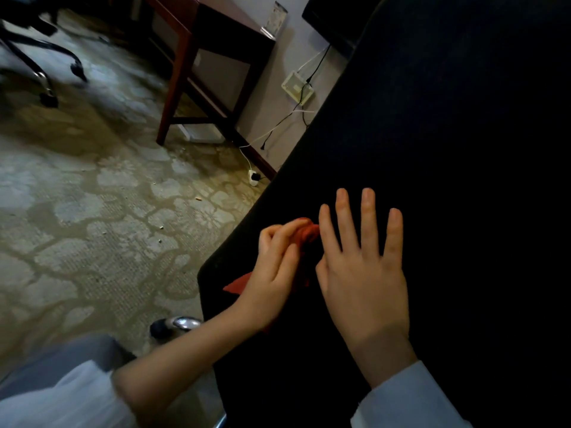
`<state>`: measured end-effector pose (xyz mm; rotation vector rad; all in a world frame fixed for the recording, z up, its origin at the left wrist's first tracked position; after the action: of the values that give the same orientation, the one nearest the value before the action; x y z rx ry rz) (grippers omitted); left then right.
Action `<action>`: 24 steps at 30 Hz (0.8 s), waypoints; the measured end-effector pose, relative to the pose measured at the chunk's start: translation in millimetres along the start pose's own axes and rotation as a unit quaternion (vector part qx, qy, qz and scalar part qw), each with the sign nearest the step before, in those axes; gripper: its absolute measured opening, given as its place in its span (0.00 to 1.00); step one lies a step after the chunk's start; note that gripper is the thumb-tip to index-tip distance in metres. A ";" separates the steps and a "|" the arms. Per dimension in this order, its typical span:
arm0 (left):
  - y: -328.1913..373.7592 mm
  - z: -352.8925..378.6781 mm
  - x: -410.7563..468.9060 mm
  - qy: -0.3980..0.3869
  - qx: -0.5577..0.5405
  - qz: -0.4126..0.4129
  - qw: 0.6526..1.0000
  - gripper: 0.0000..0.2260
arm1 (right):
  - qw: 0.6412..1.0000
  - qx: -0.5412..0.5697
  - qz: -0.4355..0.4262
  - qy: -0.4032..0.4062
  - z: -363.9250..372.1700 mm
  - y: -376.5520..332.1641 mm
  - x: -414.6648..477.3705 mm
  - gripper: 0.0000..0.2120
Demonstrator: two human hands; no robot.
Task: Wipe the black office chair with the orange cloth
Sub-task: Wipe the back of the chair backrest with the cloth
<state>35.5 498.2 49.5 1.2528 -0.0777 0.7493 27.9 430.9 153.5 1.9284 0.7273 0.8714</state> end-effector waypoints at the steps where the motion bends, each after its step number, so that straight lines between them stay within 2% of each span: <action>1: 2.6 -1.2 2.5 0.001 0.043 0.021 0.999 0.15 | 1.000 -0.007 -0.005 0.002 -1.0 -0.6 1.0 0.34; 4: 8.1 -5.3 14.8 0.015 0.100 0.058 0.993 0.17 | 1.000 -0.010 -0.015 0.000 0.3 -3.2 4.1 0.32; 7: 3.4 -22.4 37.5 0.060 0.105 0.072 0.990 0.17 | 1.000 -0.015 -0.020 -0.003 0.5 -6.6 9.2 0.31; 10: -30.3 -58.1 64.1 0.124 0.125 -0.005 0.984 0.16 | 1.000 -0.017 -0.021 -0.002 -1.0 -9.4 14.7 0.31; 13: -86.1 -75.2 59.8 0.128 0.095 -0.095 0.983 0.14 | 0.999 -0.026 -0.025 -0.006 -1.6 -11.0 17.2 0.31; 16: -102.6 -67.3 41.3 0.153 0.084 -0.123 0.977 0.16 | 1.000 -0.022 -0.010 -0.015 -1.3 -9.4 17.3 0.32; 19: -74.1 -44.8 32.8 0.168 0.077 -0.092 0.978 0.15 | 1.000 -0.016 -0.017 -0.018 -0.6 -9.5 18.1 0.31; 24: -5.5 -5.5 29.8 0.093 0.070 0.073 0.990 0.15 | 1.000 -0.009 -0.011 0.001 -2.9 -7.7 14.5 0.30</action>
<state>59.4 516.4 56.3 1.3151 0.0368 1.0098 33.0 446.7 152.0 1.9006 0.7393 0.8632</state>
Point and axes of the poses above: each hand's wrist, its own x-axis towards the middle knuckle, its own z-axis out of the palm, y = z × x, the point moved 6 cm from there along x, towards the middle knuckle, and after that the axes turned 1 degree about -z, right-handed, at the moved point
